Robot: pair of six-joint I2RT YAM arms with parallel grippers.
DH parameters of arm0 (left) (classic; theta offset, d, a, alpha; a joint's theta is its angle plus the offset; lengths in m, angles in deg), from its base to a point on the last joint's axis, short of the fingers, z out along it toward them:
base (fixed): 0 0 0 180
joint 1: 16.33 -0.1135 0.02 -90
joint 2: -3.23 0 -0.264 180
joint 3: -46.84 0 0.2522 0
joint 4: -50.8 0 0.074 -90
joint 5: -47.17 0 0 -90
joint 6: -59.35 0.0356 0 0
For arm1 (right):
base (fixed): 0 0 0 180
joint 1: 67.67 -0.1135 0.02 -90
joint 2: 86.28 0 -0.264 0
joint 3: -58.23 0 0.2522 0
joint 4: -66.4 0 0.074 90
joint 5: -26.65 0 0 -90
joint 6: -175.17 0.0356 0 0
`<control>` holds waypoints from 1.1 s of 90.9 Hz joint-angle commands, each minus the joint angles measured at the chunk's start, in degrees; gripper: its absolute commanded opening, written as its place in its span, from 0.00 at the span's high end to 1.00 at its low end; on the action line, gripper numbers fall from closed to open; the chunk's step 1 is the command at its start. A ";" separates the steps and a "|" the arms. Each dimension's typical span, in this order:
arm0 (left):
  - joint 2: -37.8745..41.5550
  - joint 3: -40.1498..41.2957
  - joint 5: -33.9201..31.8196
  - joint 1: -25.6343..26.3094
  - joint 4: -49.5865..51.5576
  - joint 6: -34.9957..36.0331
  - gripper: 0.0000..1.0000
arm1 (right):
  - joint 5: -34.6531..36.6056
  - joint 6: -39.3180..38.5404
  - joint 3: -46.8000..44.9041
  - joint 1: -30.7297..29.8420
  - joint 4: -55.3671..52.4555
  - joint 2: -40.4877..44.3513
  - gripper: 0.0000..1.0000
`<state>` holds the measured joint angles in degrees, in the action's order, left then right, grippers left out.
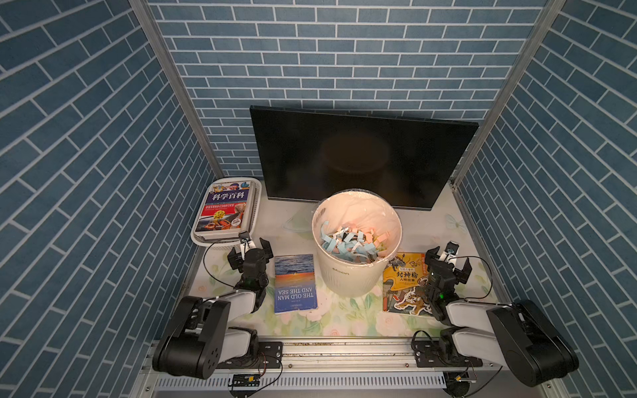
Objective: Remove the sticky note from the monitor
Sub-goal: Reset both arms
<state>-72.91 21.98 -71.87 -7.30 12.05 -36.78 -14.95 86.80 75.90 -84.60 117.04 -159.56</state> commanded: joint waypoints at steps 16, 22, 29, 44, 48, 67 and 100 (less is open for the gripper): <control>-12.11 4.60 7.00 -0.39 -34.43 8.15 0.00 | -21.52 0.82 1.09 10.42 18.38 -8.04 0.00; -10.29 2.38 9.50 -1.37 -27.07 6.43 0.00 | -25.74 0.38 3.45 10.84 13.79 -8.24 0.00; -10.31 0.80 10.82 -2.60 -23.64 5.31 0.00 | -32.32 -1.46 6.74 11.34 10.12 -10.93 0.00; -10.56 0.54 11.73 -3.59 -23.59 4.75 0.00 | -35.41 -0.68 6.51 13.15 12.48 -14.09 0.00; -10.68 0.48 11.81 -3.63 -23.99 4.69 0.00 | -35.40 -0.86 6.27 13.15 13.74 -14.46 0.00; -10.67 0.40 11.81 -3.68 -23.90 4.71 0.00 | -35.21 -0.97 6.38 13.00 13.19 -14.21 0.00; -10.59 -0.63 18.77 -5.79 -21.44 4.81 0.00 | -41.46 -3.57 8.07 12.76 10.29 -14.54 0.00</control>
<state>-83.73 22.14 -55.98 -12.59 -9.87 -31.77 -53.37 85.08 82.78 -71.75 127.64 -173.61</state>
